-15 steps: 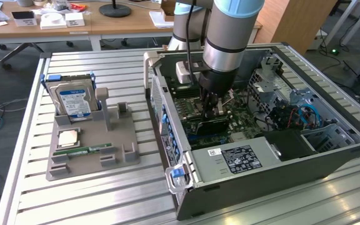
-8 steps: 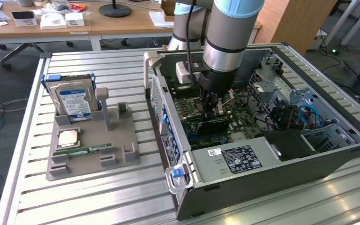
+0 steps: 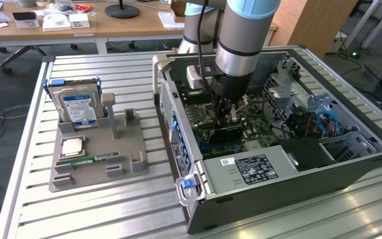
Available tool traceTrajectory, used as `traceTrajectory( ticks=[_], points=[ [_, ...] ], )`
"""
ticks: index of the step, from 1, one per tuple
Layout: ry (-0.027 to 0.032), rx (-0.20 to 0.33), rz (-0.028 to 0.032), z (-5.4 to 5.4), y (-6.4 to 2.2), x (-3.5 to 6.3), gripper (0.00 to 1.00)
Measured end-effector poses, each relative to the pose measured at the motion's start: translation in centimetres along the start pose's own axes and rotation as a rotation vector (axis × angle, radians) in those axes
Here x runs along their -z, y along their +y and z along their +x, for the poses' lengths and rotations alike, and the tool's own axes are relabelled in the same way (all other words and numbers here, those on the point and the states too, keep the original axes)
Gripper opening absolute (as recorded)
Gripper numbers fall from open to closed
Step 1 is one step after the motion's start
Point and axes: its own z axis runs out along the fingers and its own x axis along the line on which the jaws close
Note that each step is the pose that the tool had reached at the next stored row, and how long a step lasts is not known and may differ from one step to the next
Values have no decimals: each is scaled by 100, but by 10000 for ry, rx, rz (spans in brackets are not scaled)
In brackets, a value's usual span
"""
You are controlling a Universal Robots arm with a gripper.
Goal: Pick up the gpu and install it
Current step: 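Press down on the gpu until it lock into place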
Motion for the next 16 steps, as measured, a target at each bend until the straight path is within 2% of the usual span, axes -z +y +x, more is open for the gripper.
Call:
traceTrajectory(
  ticks=[16],
  points=[
    [-19,-2,8,-2,0,19,11]
  ],
)
